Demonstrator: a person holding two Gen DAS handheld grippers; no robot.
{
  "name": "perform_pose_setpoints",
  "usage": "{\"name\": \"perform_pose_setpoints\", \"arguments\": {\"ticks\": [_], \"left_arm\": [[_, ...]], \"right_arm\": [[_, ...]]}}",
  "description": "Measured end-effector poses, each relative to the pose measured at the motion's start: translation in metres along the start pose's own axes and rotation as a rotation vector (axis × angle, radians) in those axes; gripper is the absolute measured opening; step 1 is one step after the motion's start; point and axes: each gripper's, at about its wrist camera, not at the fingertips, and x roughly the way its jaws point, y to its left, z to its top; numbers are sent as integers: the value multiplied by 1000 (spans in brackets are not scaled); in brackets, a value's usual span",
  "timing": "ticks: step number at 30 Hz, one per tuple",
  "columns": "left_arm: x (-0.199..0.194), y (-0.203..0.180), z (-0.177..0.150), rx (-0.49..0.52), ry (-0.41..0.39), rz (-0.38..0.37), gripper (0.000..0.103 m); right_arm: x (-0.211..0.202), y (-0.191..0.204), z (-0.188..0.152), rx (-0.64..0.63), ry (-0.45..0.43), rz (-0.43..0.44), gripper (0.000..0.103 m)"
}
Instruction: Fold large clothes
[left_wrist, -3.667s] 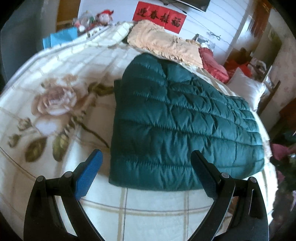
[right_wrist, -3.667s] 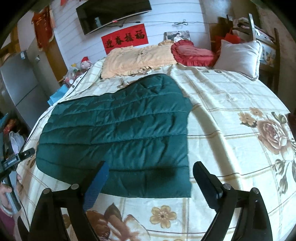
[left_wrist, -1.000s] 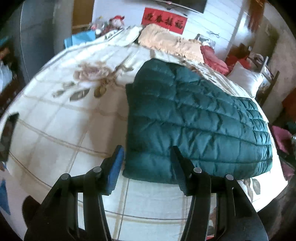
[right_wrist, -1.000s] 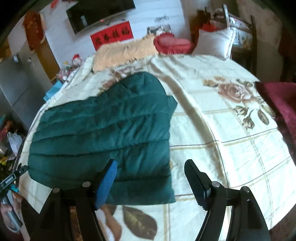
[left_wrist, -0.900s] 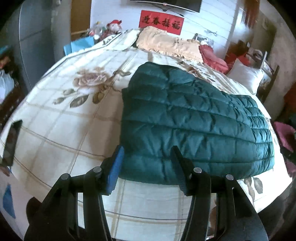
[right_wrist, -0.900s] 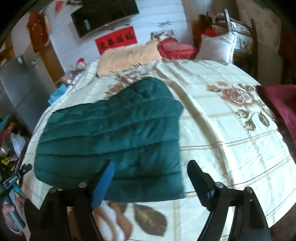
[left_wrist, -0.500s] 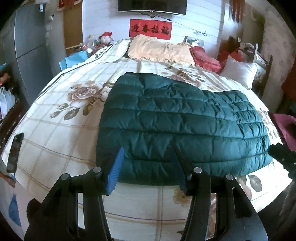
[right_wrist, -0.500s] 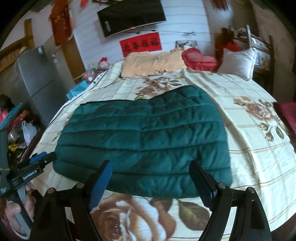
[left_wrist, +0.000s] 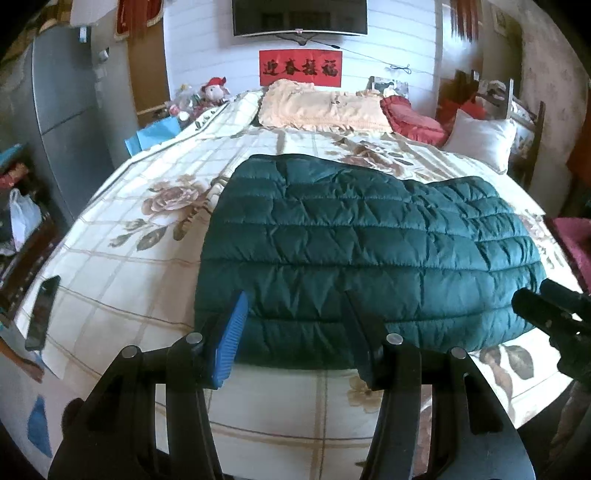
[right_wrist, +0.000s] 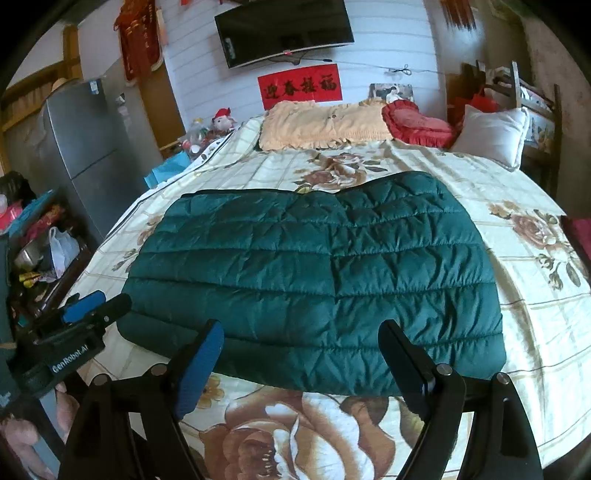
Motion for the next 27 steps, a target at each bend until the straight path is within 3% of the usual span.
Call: {"name": "perform_pose_setpoints", "arguments": {"ticks": [27], "left_arm": [[8, -5, -2, 6, 32, -32, 52]], "right_arm": [[10, 1, -1, 0, 23, 3, 87]]}}
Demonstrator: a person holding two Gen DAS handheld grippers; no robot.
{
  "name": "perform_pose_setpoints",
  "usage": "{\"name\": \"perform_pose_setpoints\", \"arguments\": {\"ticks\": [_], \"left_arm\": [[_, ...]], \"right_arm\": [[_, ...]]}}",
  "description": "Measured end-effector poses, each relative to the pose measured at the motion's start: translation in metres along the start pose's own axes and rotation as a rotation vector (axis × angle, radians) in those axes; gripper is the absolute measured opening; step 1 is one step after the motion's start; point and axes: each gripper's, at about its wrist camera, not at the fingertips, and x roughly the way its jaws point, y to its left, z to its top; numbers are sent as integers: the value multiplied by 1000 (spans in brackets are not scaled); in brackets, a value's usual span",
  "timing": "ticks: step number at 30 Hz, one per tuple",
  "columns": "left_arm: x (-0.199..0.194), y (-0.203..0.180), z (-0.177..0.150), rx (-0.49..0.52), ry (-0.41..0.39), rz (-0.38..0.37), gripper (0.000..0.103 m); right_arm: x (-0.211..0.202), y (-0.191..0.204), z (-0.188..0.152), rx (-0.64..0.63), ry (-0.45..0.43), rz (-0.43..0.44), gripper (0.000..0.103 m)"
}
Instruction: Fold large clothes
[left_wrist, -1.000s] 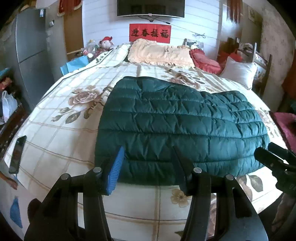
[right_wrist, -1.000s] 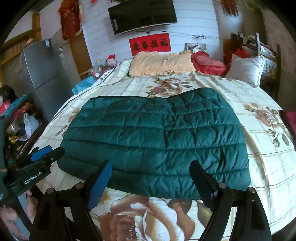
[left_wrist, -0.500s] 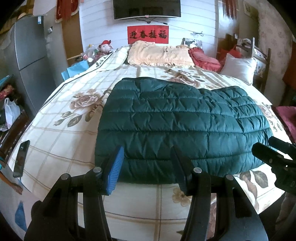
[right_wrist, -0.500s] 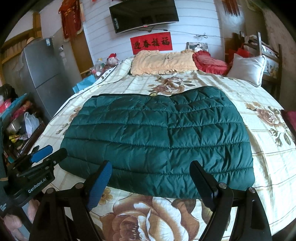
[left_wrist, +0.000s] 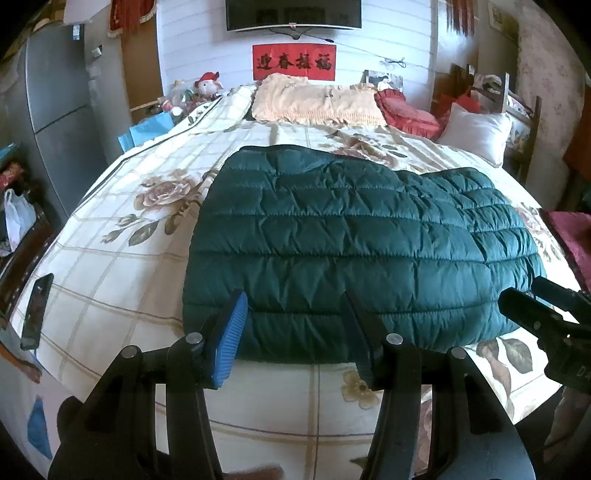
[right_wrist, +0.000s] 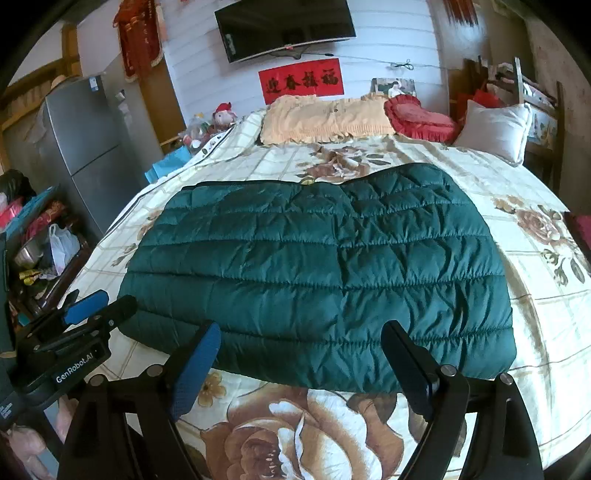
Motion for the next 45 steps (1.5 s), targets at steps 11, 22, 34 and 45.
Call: {"name": "perform_pose_setpoints", "arguments": {"ticks": [11, 22, 34, 45], "left_arm": [[-2, -4, -2, 15, -10, -21, 52], [0, -5, -2, 9, 0, -32, 52], [1, -6, -1, 10, 2, -39, 52], [3, -5, 0, 1, 0, -48, 52]], "right_arm": [[3, 5, -1, -21, 1, -3, 87], [5, 3, -2, -9, 12, 3, 87], [7, 3, -2, -11, 14, 0, 87], [10, 4, -1, -19, 26, 1, 87]]}}
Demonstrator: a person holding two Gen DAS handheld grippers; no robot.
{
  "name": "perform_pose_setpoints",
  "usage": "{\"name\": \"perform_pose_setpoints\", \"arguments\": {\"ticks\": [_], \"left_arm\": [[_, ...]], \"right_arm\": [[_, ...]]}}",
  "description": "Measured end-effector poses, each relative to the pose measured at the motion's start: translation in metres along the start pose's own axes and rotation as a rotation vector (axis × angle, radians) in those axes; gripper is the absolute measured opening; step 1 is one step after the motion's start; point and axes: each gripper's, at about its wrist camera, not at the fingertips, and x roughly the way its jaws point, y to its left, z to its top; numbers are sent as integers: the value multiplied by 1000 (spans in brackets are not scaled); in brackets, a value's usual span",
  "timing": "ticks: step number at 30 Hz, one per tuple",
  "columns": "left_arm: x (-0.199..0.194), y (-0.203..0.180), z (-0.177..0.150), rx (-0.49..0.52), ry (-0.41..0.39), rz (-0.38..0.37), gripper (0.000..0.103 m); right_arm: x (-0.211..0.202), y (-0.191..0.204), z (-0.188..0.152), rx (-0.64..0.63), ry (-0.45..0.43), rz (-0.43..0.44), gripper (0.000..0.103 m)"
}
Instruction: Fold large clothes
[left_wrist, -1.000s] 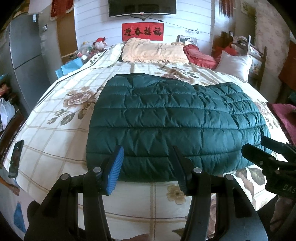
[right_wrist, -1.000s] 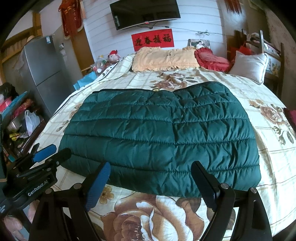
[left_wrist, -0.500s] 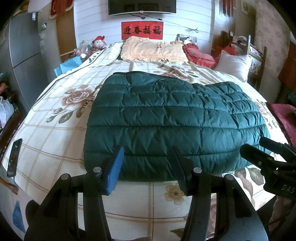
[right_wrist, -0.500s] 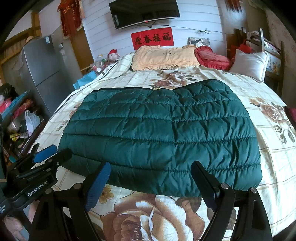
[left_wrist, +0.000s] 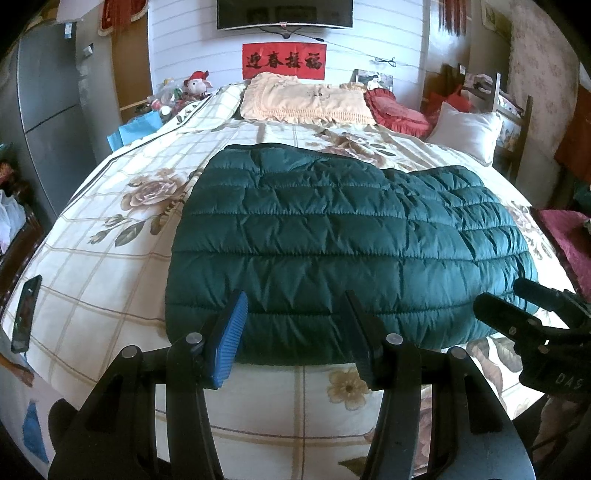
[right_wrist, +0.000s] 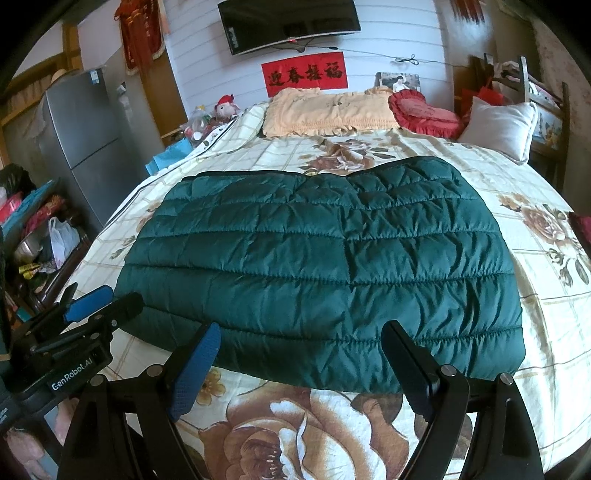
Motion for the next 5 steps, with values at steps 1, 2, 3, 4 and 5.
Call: {"name": "perform_pose_setpoints", "arguments": {"ticks": [1, 2, 3, 4, 5], "left_arm": [[0, 1, 1, -2, -3, -1, 52], [1, 2, 1, -2, -7, -2, 52], [1, 3, 0, -4, -14, 1, 52], [2, 4, 0, -5, -14, 3, 52], [4, 6, 1, -7, -9, 2, 52]], "right_arm": [[0, 0, 0, -1, 1, 0, 87], [1, 0, 0, -3, 2, -1, 87], [1, 0, 0, -4, 2, -2, 87], [1, 0, 0, -2, 2, -3, 87], [1, 0, 0, 1, 2, -1, 87]]}}
